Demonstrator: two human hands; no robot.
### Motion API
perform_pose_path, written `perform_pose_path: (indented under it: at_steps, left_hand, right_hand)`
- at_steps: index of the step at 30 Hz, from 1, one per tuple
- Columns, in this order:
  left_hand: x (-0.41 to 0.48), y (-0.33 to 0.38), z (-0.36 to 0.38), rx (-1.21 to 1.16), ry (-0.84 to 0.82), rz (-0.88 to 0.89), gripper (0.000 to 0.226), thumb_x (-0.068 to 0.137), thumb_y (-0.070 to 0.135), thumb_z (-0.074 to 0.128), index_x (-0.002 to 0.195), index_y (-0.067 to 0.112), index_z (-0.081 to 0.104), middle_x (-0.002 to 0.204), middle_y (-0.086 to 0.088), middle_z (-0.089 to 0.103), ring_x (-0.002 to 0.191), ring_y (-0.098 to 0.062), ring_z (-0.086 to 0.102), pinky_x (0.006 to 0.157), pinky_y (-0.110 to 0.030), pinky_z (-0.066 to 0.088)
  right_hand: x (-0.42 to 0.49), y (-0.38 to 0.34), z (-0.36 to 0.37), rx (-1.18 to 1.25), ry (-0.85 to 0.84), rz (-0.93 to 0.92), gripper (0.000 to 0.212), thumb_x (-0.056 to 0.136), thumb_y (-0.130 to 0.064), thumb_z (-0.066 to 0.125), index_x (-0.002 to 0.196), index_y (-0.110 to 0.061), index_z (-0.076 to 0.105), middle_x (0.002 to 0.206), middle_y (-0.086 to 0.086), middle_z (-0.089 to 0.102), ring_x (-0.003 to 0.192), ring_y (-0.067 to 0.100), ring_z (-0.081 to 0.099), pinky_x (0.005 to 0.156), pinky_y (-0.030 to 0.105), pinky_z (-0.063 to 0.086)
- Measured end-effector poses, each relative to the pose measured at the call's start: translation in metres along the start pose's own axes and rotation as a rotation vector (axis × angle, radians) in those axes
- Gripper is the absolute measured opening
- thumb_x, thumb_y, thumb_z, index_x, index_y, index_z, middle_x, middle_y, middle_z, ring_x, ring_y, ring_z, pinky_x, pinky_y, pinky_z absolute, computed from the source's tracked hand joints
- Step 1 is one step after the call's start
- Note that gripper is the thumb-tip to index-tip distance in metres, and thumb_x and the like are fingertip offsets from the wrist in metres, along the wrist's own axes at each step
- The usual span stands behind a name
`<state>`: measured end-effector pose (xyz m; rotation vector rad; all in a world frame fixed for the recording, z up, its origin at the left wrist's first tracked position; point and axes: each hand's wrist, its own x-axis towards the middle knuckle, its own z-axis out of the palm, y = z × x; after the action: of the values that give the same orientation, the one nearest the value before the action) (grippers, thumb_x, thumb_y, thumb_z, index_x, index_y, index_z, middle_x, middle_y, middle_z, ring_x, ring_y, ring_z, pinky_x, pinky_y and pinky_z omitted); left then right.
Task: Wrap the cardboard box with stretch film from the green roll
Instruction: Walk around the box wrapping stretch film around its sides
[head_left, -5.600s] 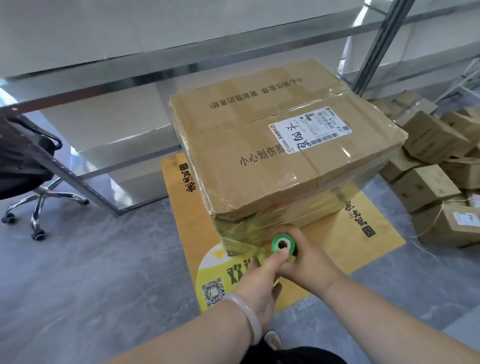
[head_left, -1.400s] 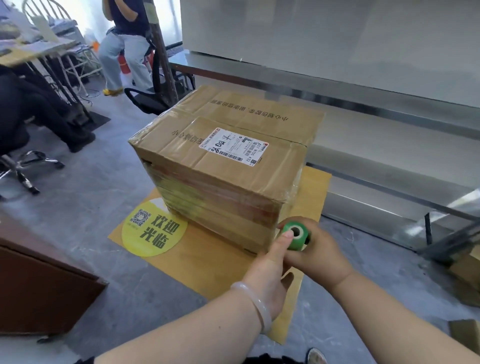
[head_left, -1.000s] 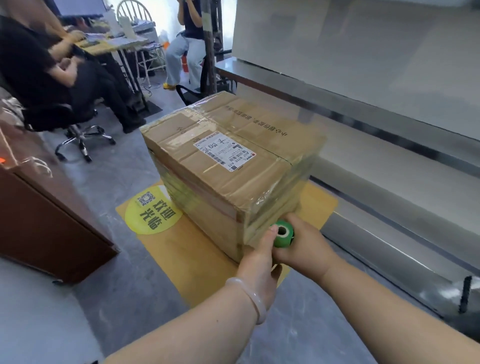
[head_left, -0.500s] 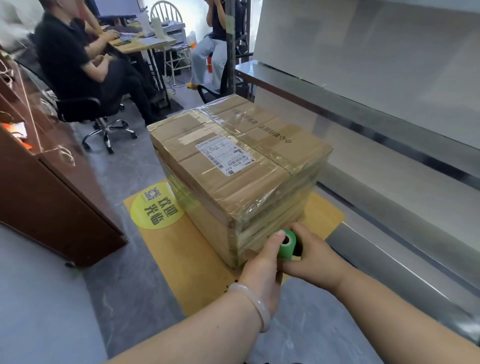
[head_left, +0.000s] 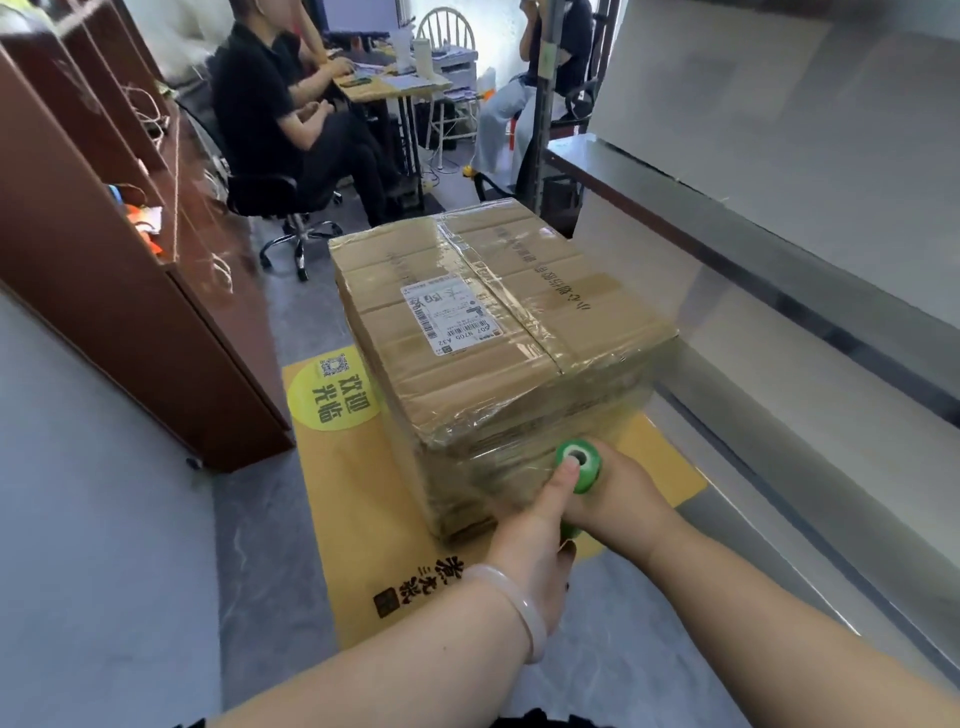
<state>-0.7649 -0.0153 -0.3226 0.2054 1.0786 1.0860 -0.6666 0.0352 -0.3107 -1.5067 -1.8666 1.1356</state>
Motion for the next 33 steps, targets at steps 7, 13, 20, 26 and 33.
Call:
perform_pose_path:
  at_steps: [7, 13, 20, 26, 33]
  left_hand:
    - [0.026, -0.02, 0.03, -0.192, 0.253, 0.168, 0.137, 0.045, 0.054, 0.087, 0.159, 0.025, 0.017, 0.145, -0.009, 0.056, 0.127, -0.02, 0.059, 0.118, -0.041, 0.037]
    - [0.026, -0.045, 0.061, -0.25, 0.257, 0.199, 0.14, 0.044, 0.055, 0.085, 0.16, 0.028, 0.01, 0.148, -0.008, 0.053, 0.134, -0.023, 0.053, 0.118, -0.045, 0.035]
    - [0.038, -0.036, 0.076, -0.186, 0.227, 0.218, 0.143, 0.046, 0.053, 0.082, 0.159, 0.032, -0.003, 0.153, -0.009, 0.047, 0.138, -0.023, 0.05, 0.121, -0.046, 0.03]
    - [0.047, -0.03, 0.074, -0.174, 0.215, 0.167, 0.133, 0.063, 0.047, 0.079, 0.155, 0.043, -0.017, 0.158, -0.006, 0.041, 0.142, -0.024, 0.044, 0.123, -0.045, 0.026]
    - [0.059, -0.032, 0.095, -0.204, 0.366, 0.191, 0.127, 0.083, 0.04, 0.078, 0.149, 0.042, -0.03, 0.16, -0.009, 0.037, 0.14, -0.025, 0.047, 0.122, -0.044, 0.029]
  right_hand:
    - [0.01, 0.023, -0.04, 0.029, -0.263, -0.103, 0.04, 0.067, -0.023, 0.078, 0.097, -0.042, 0.059, 0.095, -0.015, 0.066, 0.091, 0.003, 0.062, 0.082, 0.031, 0.053]
    - [0.009, 0.027, -0.059, -0.081, -0.248, -0.151, 0.035, 0.069, -0.031, 0.075, 0.079, -0.03, 0.042, 0.074, -0.007, 0.058, 0.063, 0.005, 0.052, 0.053, 0.023, 0.04]
    - [0.026, 0.028, -0.074, -0.023, -0.301, -0.152, 0.042, 0.069, -0.025, 0.075, 0.105, -0.039, 0.061, 0.105, -0.019, 0.059, 0.098, 0.003, 0.058, 0.08, 0.022, 0.05]
    - [0.035, 0.035, -0.079, 0.032, -0.34, -0.155, 0.051, 0.071, -0.008, 0.073, 0.098, -0.049, 0.059, 0.102, -0.021, 0.064, 0.097, -0.003, 0.06, 0.079, 0.016, 0.05]
    - [0.044, 0.037, -0.096, -0.275, -0.169, -0.211, 0.034, 0.065, -0.036, 0.075, 0.089, -0.033, 0.051, 0.084, -0.01, 0.063, 0.075, 0.01, 0.059, 0.065, 0.031, 0.051]
